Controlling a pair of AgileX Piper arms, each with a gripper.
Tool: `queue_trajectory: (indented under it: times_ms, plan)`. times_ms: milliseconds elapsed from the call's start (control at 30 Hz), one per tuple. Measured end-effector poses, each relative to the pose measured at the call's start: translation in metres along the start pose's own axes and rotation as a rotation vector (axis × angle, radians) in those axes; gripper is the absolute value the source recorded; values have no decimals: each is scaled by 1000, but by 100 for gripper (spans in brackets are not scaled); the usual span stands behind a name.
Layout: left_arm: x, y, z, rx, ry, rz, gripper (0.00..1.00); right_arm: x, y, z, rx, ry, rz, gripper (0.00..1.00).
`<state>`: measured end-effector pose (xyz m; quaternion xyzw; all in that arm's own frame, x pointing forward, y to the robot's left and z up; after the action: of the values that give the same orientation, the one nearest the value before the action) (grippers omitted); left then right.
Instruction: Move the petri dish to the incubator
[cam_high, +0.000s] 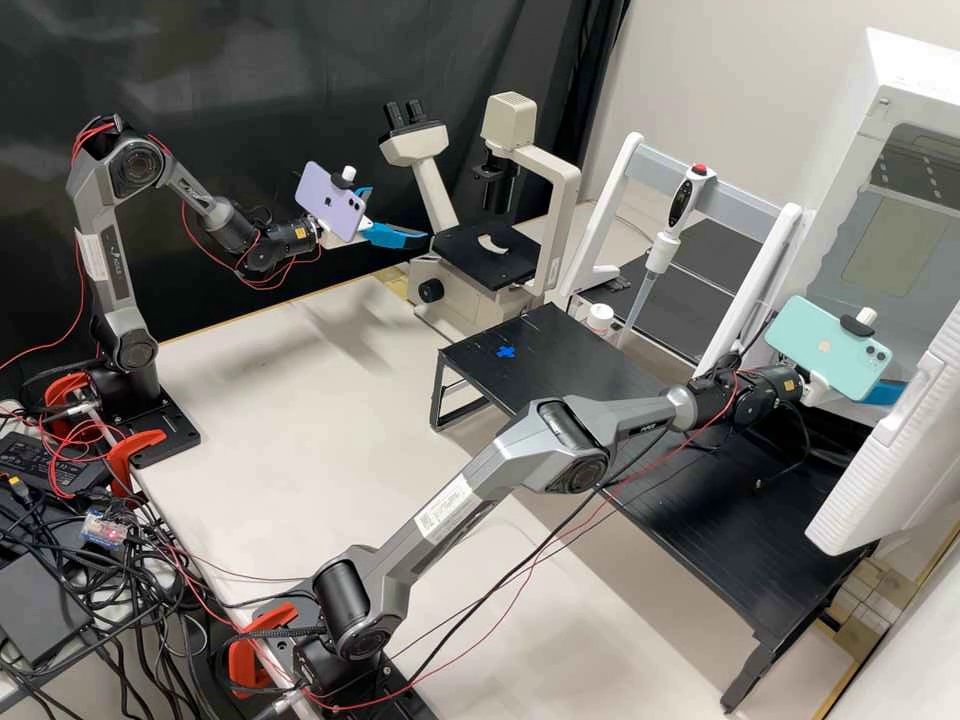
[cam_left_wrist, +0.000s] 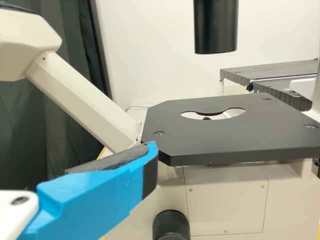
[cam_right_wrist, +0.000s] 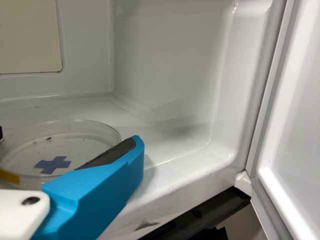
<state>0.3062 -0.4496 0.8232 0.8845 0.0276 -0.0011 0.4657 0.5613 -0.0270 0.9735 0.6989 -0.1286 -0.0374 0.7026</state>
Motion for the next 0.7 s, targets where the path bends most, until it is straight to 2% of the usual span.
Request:
queue_trajectory:
  times_ms: [133,233,400,567,633,700]
  plan:
    - [0,0,0,0,0,0,100,-2,-7,7,17,-18,-18,100]
    - [0,0,0,0,0,0,100,-8,-6,4,23,1,-12,100]
    - [0,0,0,0,0,0,100,-23,-4,4,12,23,-36,100]
    - [0,0,0,0,0,0,100,-48,2,9,26,59,-34,100]
    - [0,0,0,0,0,0,100,-63,6,12,69,62,-18,100]
    - [0,0,0,0,0,0,100,-80,10,18,94,56,0,100]
